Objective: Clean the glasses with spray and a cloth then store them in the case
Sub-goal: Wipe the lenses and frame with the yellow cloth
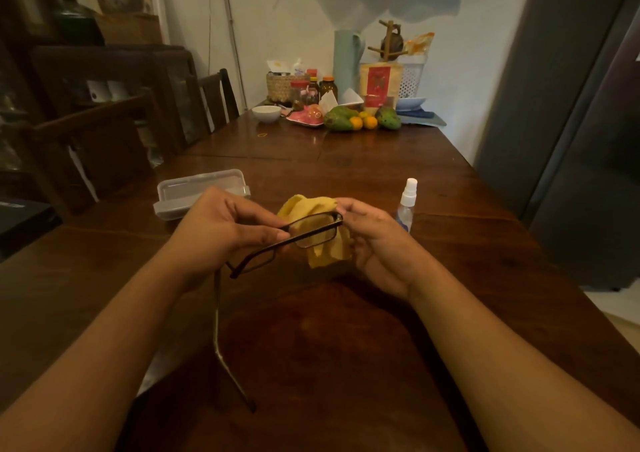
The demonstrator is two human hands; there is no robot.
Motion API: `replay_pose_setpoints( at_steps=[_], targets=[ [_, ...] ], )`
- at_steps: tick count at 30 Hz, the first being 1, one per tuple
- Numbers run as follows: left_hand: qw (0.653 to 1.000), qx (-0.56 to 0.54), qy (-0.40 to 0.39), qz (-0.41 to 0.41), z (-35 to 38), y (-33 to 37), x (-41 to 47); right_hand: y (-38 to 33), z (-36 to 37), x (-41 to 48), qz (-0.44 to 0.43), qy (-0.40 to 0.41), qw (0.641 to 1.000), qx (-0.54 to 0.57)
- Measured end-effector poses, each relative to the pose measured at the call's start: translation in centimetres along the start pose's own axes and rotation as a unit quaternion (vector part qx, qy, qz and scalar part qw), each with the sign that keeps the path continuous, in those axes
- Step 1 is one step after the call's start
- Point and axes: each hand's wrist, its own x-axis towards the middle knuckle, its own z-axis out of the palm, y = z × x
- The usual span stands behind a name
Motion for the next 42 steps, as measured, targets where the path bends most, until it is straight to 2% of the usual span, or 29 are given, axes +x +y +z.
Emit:
replay_pose_setpoints(
  at_steps=[3, 5, 11, 16, 21, 28, 35, 42],
  targets=[
    [1.000, -0.009, 0.013, -0.007, 0.1, -0.3, 0.2, 0.1, -0.1, -0.1, 0.023, -0.065, 0.994, 0.085],
    [1.000, -0.009, 0.028, -0.009, 0.1, -0.4, 0.3, 0.0, -0.2, -0.2, 0.018, -0.076, 0.994, 0.073],
    [0.999, -0.006, 0.037, -0.007, -0.1, -0.7, 0.2, 0.3, -0.5, 0.0, 0.002, -0.032, 0.999, -0.003],
    [0.999, -0.020, 0.049, -0.006, 0.0, -1.0, 0.4, 0.5, -0.4, 0.1, -0.007, -0.014, 1.000, -0.004],
    [0.998, -0.032, 0.056, -0.005, 0.0, -1.2, 0.4, 0.5, 0.1, 0.0, 0.046, -0.023, 0.998, -0.033],
    [0.997, -0.041, 0.067, -0.004, 0.0, -1.2, 0.6, 0.2, 0.1, 0.2, 0.006, 0.027, 0.999, -0.025],
    [0.997, -0.033, 0.075, -0.011, 0.0, -1.4, 0.7, 0.3, 0.6, 0.0, 0.040, -0.006, 0.995, -0.092],
    [0.996, -0.025, 0.078, -0.021, -0.1, -1.3, 0.7, -0.1, 1.0, -0.1, -0.016, 0.048, 0.999, -0.018]
  ],
)
